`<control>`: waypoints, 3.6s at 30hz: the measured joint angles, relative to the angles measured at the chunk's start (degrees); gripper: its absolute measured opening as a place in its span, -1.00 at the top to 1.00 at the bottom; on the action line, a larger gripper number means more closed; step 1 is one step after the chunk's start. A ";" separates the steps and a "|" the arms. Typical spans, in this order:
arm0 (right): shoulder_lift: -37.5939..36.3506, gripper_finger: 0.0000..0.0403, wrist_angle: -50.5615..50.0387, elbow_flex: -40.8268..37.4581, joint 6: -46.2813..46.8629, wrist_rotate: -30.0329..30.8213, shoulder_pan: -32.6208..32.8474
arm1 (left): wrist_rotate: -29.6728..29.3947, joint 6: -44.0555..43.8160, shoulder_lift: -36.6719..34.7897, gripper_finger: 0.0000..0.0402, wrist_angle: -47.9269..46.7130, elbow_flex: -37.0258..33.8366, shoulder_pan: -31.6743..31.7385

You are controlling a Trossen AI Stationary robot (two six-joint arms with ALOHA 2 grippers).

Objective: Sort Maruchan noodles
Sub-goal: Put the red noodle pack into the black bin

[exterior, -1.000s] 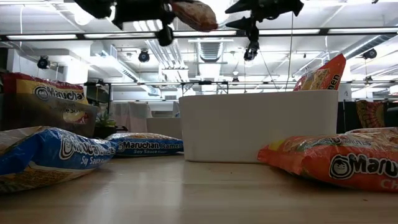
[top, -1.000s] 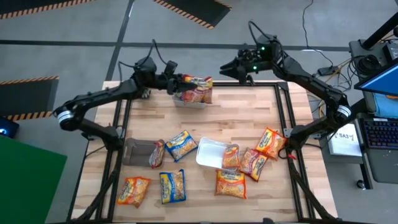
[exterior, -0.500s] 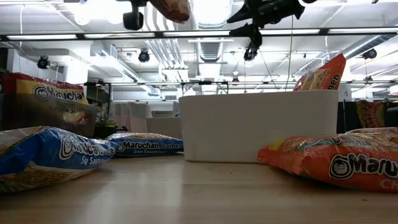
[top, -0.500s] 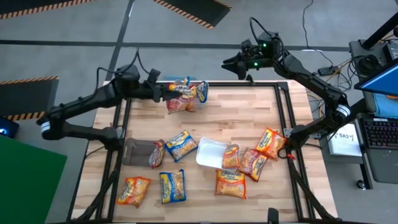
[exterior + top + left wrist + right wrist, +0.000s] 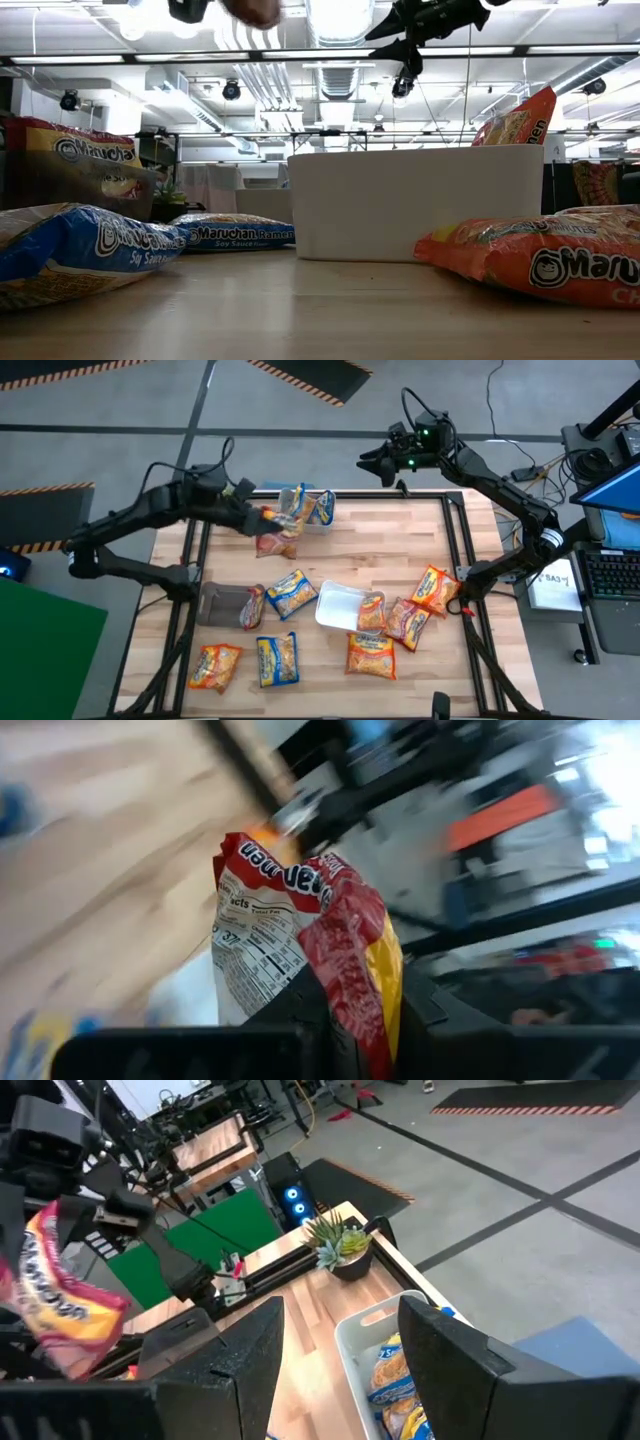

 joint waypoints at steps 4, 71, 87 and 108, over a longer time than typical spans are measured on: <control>0.00 0.07 0.00 0.00 -0.34 -0.01 0.00 | -2.22 -1.59 1.89 0.86 -19.84 7.65 -2.08; 0.04 0.07 -4.76 -0.02 -3.01 -0.13 0.00 | 0.82 -20.08 -4.48 0.83 -25.79 -38.88 -8.50; 0.04 0.07 -4.76 -0.02 -2.99 -0.09 0.00 | 1.02 -22.55 -6.62 0.63 -34.37 -36.44 -8.50; 0.04 0.07 -4.60 -0.02 -3.14 -0.02 0.00 | 0.83 -24.37 0.43 0.71 -50.85 -30.23 -8.57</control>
